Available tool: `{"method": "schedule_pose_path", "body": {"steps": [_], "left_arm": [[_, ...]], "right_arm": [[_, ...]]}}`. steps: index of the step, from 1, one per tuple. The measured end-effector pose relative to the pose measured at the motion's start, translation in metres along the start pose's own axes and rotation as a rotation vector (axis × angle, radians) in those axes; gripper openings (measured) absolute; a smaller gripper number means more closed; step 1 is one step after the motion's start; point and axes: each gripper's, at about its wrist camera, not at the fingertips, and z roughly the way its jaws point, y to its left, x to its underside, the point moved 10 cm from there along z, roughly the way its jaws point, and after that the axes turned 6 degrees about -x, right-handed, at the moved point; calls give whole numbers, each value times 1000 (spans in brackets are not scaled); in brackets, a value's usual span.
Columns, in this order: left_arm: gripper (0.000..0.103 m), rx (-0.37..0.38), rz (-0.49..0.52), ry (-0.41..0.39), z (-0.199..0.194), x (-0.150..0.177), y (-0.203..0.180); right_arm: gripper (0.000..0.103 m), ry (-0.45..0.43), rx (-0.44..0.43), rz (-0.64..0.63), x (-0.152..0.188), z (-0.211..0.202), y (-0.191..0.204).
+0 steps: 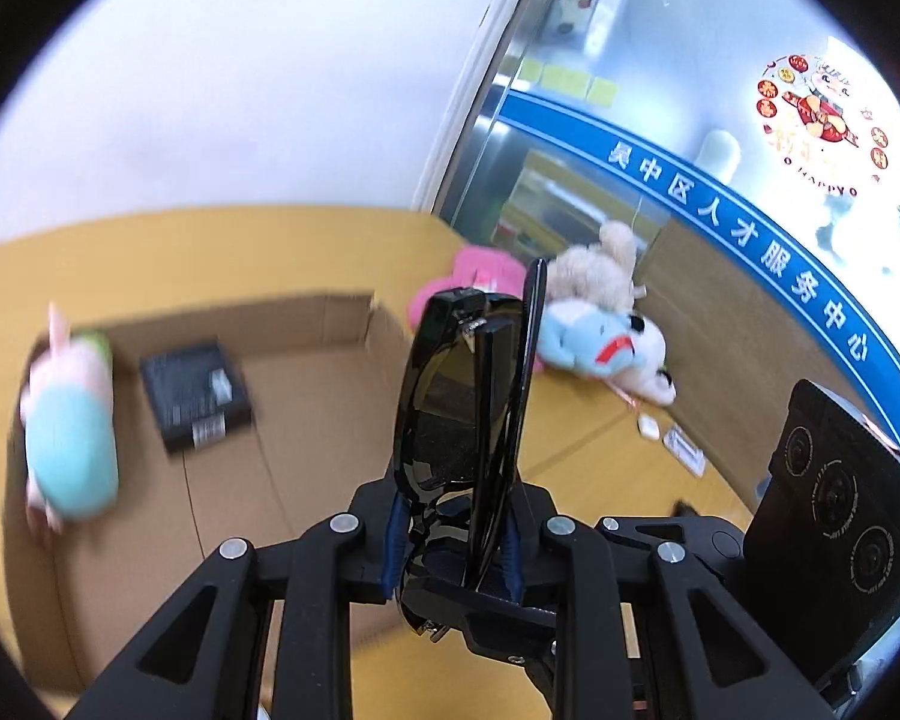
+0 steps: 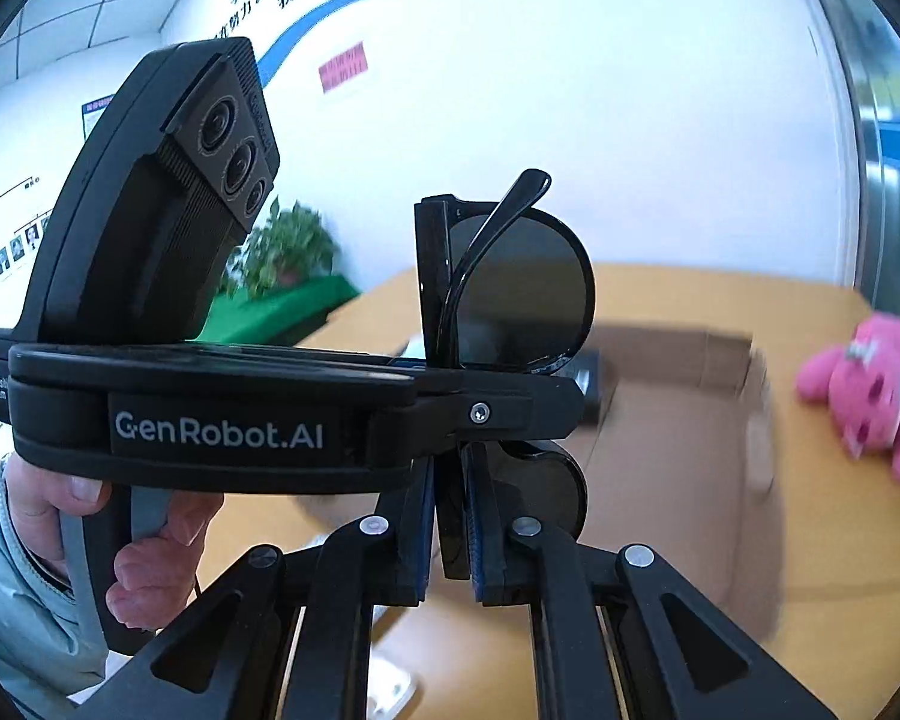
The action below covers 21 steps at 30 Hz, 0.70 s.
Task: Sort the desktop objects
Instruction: 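Close both grippers on the sunglasses and lift them, then carry the sunglasses into the cardboard box and open both grippers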
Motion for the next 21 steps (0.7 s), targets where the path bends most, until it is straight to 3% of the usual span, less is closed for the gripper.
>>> {"method": "schedule_pose_path", "body": {"steps": [7, 12, 16, 21], "left_arm": [[24, 9, -2, -18, 40, -75, 24], [24, 38, -59, 45, 99, -105, 52], [24, 52, -131, 140, 159, -102, 78], [24, 79, -254, 309, 232, -59, 110]], "right_arm": [[8, -20, 4, 17, -68, 31, -53], [8, 26, 11, 51, -92, 72, -101], [9, 101, 8, 137, -84, 115, -151], [9, 232, -6, 281, -45, 173, -209]]}}
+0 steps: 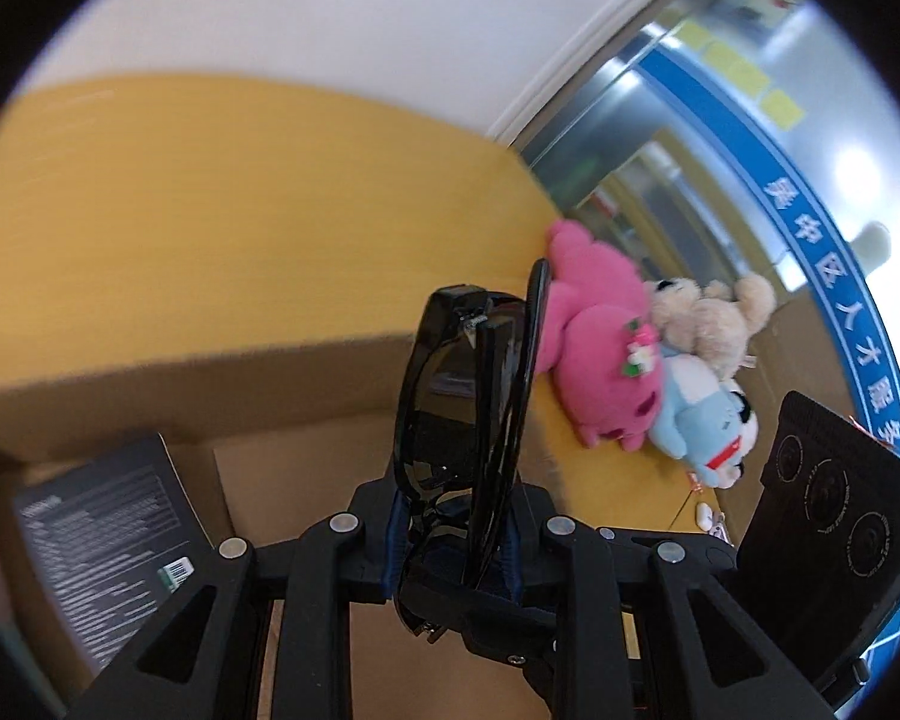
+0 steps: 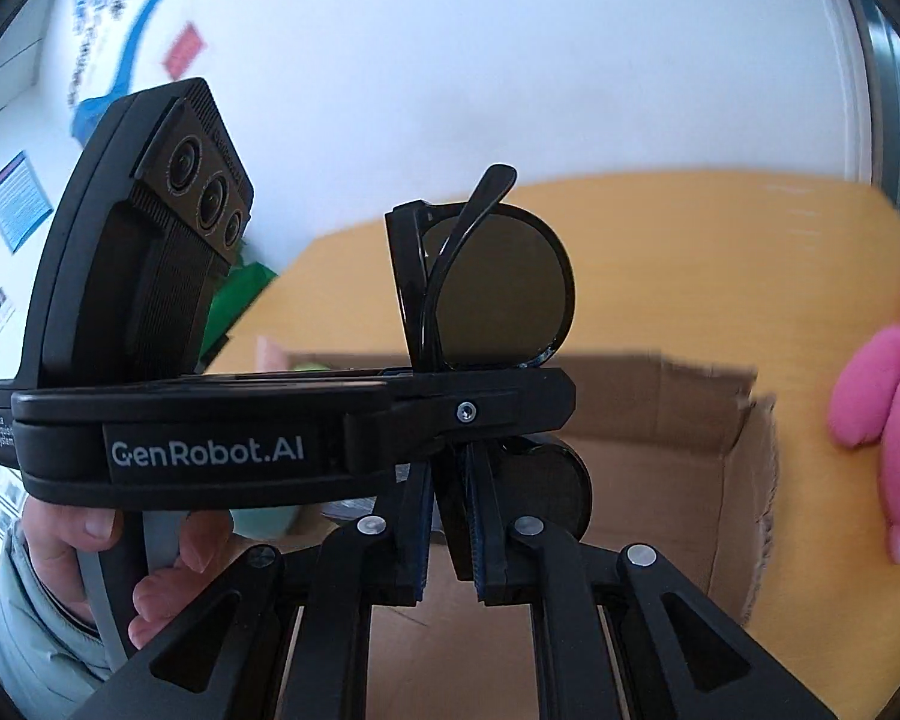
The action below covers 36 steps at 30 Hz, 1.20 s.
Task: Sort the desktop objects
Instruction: 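Carry the sunglasses into the cardboard box and open both grippers, then withdraw both grippers and move them toward the clear phone case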
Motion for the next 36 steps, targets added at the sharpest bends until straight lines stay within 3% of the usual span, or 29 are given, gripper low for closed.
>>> {"method": "schedule_pose_path", "body": {"steps": [7, 11, 14, 21, 24, 25, 28, 32, 34, 36], "left_arm": [[24, -8, -110, 144, 60, 25, 33], [24, -30, -94, 218, 73, 33, 34], [28, -76, -87, 208, 70, 31, 36], [32, -153, -68, 75, 17, 23, 41], [32, -192, -27, -9, -22, 22, 40], [32, -214, 1, -52, -41, 26, 38], [36, -272, 64, -159, -90, 37, 33], [68, -374, 116, -338, -165, 71, 33], [75, -436, 144, -431, -200, 89, 34], [81, -501, 172, -506, -224, 107, 28]], "right_arm": [[10, 155, 11, 164, 43, 57, -47], [9, 174, 10, 219, 52, 68, -56], [9, 181, 26, 243, 59, 73, -63], [12, 168, 38, 243, 68, 68, -58], [31, 161, 57, 227, 66, 63, -56], [46, 152, 58, 217, 67, 57, -50], [72, 102, 107, 135, 69, 32, -29], [94, 33, 157, -4, 54, -12, 6], [103, -5, 192, -85, 39, -35, 19], [103, -47, 240, -162, 45, -57, 45]]}}
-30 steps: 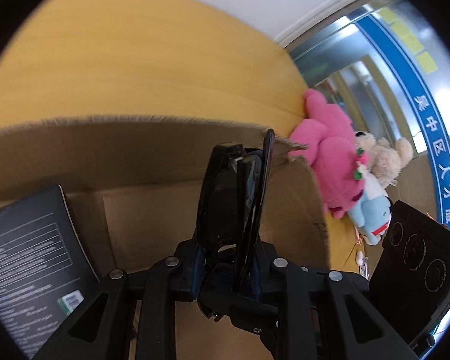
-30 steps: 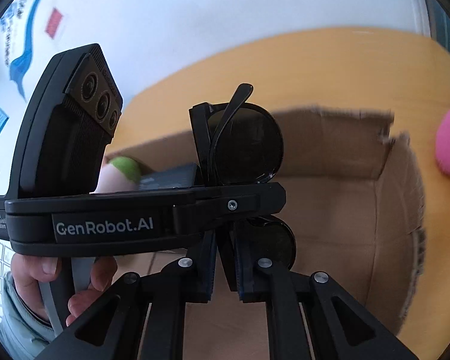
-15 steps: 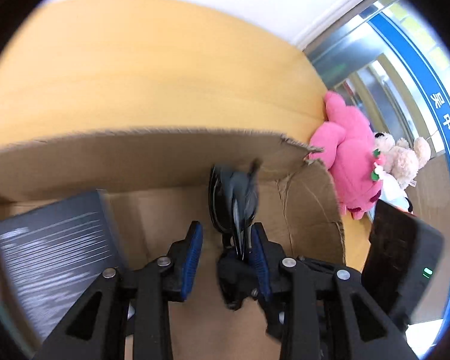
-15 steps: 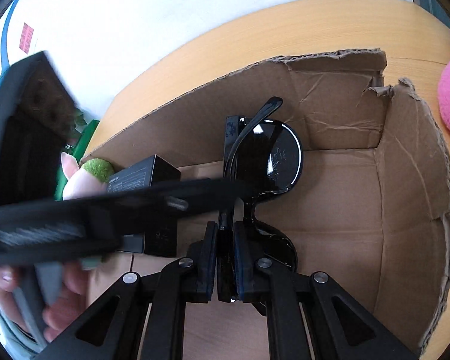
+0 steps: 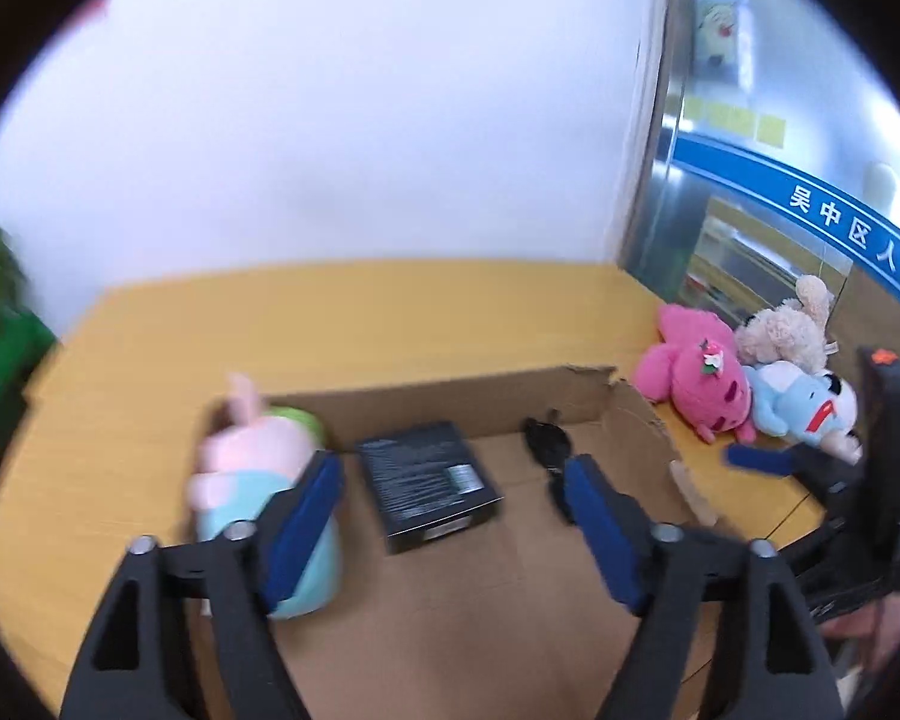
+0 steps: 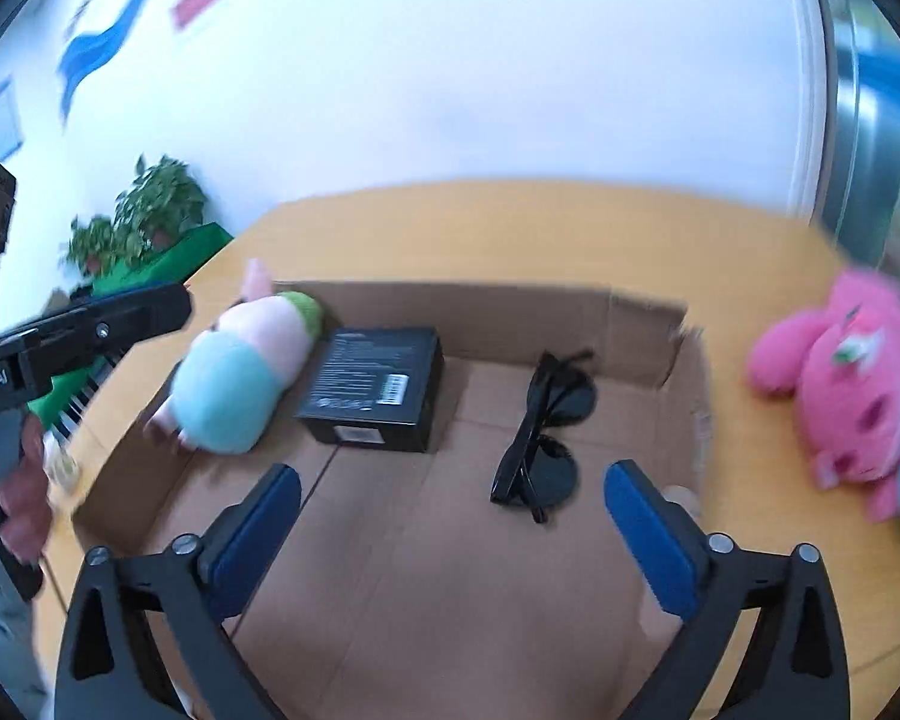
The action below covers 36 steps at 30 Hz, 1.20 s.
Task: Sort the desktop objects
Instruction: 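Withdraw both grippers and move them toward the clear phone case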
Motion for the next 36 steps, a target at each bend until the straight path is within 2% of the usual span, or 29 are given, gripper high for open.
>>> {"method": "schedule_pose_path", "body": {"steps": [1, 3, 6, 8, 9, 11, 13, 16, 17, 19, 22, 25, 27, 29, 30, 32, 33, 36], "left_arm": [[81, -50, 6, -39, -17, 5, 10], [82, -104, 10, -70, -39, 14, 16], [82, -115, 3, -63, -67, 37, 33], [82, -114, -7, -50, -80, 54, 39], [82, -111, -10, -33, -85, 65, 43], [82, -103, -17, 15, -92, 93, 49], [82, -88, -33, 78, -96, 124, 55], [82, -68, -55, 157, -93, 167, 56], [82, -72, -66, 185, -91, 180, 57], [82, -85, -87, 237, -88, 207, 62], [82, -92, -120, 292, -89, 243, 66], [80, -70, -130, 329, -88, 266, 64], [80, -56, -141, 355, -86, 277, 62], [75, -21, -166, 381, -81, 286, 59], [72, 3, -179, 395, -78, 291, 57], [53, 17, -187, 422, -74, 298, 54], [47, 23, -185, 438, -72, 302, 51], [43, 12, -156, 422, -71, 303, 48]], "right_arm": [[103, -22, 37, -33, 9, -23, 5], [103, -58, 88, -72, 16, -53, 18], [103, -77, 124, -75, 24, -65, 41], [103, -64, 109, -51, 39, -72, 51], [103, -56, 86, -38, 46, -69, 52], [103, -30, -26, -7, 73, -69, 69], [103, 4, -99, 6, 99, -67, 82], [100, 70, -83, 9, 140, -64, 103], [94, 94, -103, 3, 153, -59, 112], [91, 137, -146, -2, 176, -48, 130], [88, 180, -154, -6, 201, -35, 144], [88, 190, -123, -22, 217, -28, 142], [80, 199, -106, -28, 226, -23, 136], [55, 212, -94, -31, 231, -19, 130], [51, 221, -97, -25, 234, -17, 127], [45, 241, -105, -9, 238, -12, 123], [43, 244, -104, -7, 240, -11, 121], [31, 252, -120, -2, 247, -9, 123]]}}
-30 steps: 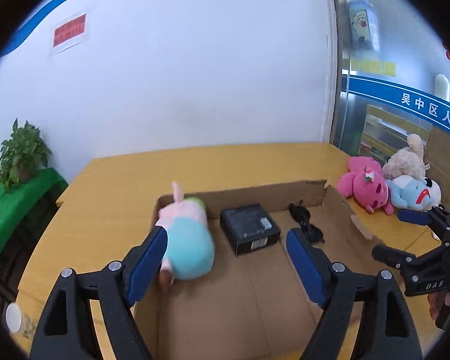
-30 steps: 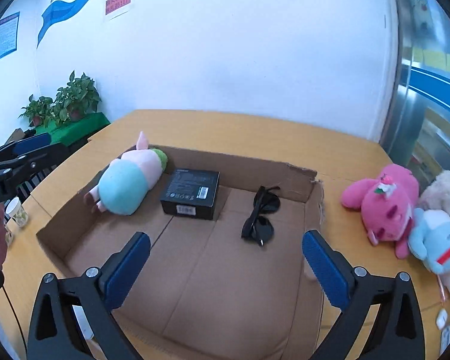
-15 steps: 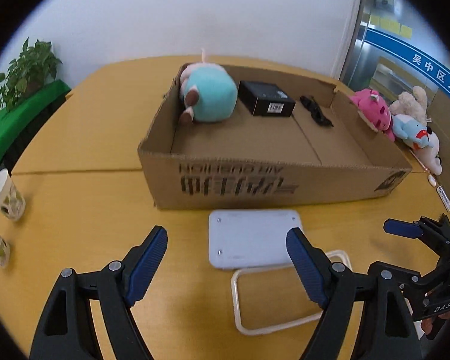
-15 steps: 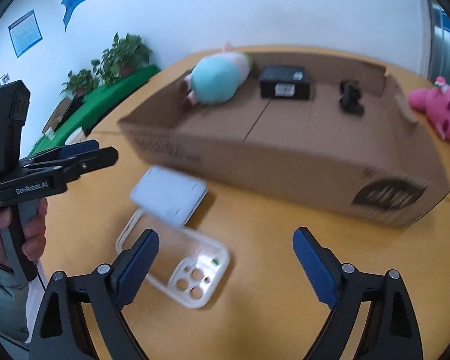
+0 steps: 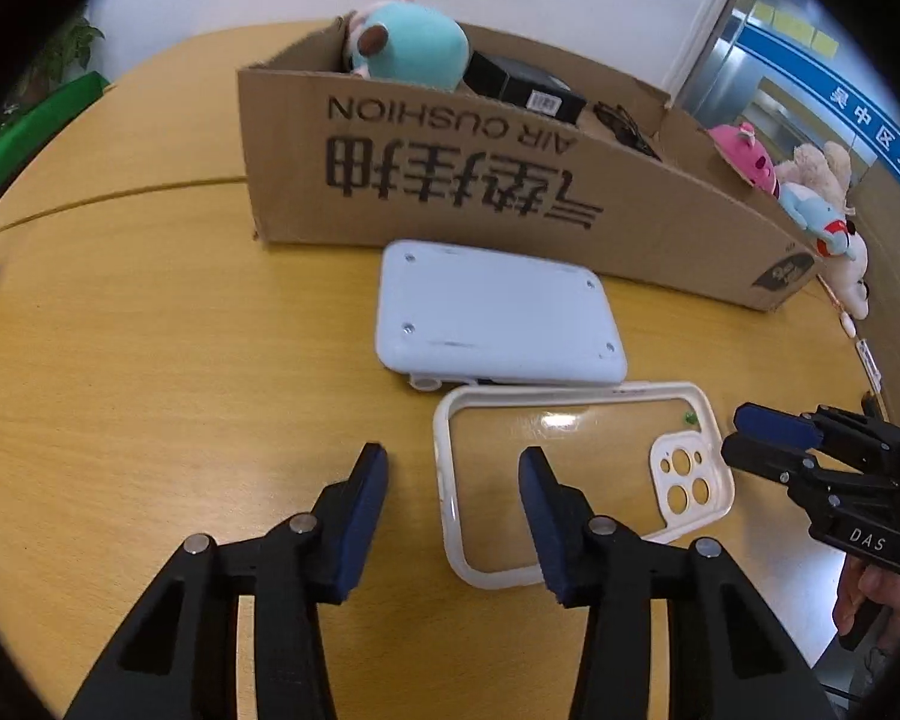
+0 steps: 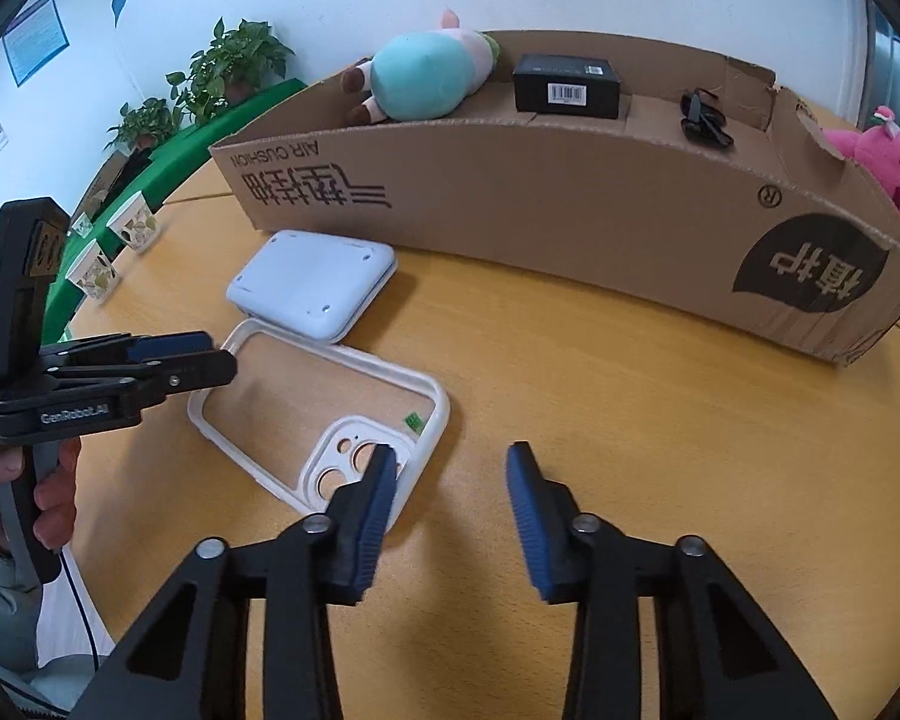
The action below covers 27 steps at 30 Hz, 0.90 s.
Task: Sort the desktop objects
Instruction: 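Withdraw both grippers and move them toward the clear phone case, then close both grippers on the rim of the clear phone case and lift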
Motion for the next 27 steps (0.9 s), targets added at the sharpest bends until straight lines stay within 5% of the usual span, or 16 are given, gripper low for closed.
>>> {"method": "schedule_pose_path", "body": {"steps": [2, 5, 13, 17, 21, 23, 27], "left_arm": [[22, -3, 7, 7, 1, 1, -2], [12, 8, 10, 18, 3, 2, -6], [7, 52, -18, 33, 5, 4, -19], [6, 47, -26, 34, 8, 1, -27], [5, 54, 6, 40, 10, 1, -39], [5, 59, 9, 41, 10, 3, -42], [5, 42, -10, 33, 10, 1, -43]], "right_arm": [[26, -11, -10, 6, 2, 0, 1], [11, -31, 12, 12, 2, -4, -3], [14, -52, -25, 97, 12, -18, -19], [40, -107, -27, 104, 10, -36, -19], [32, -51, -33, 97, 20, -26, -17], [20, -28, -14, 75, 28, -21, -15], [16, -31, 9, 65, 31, -21, -16]]}}
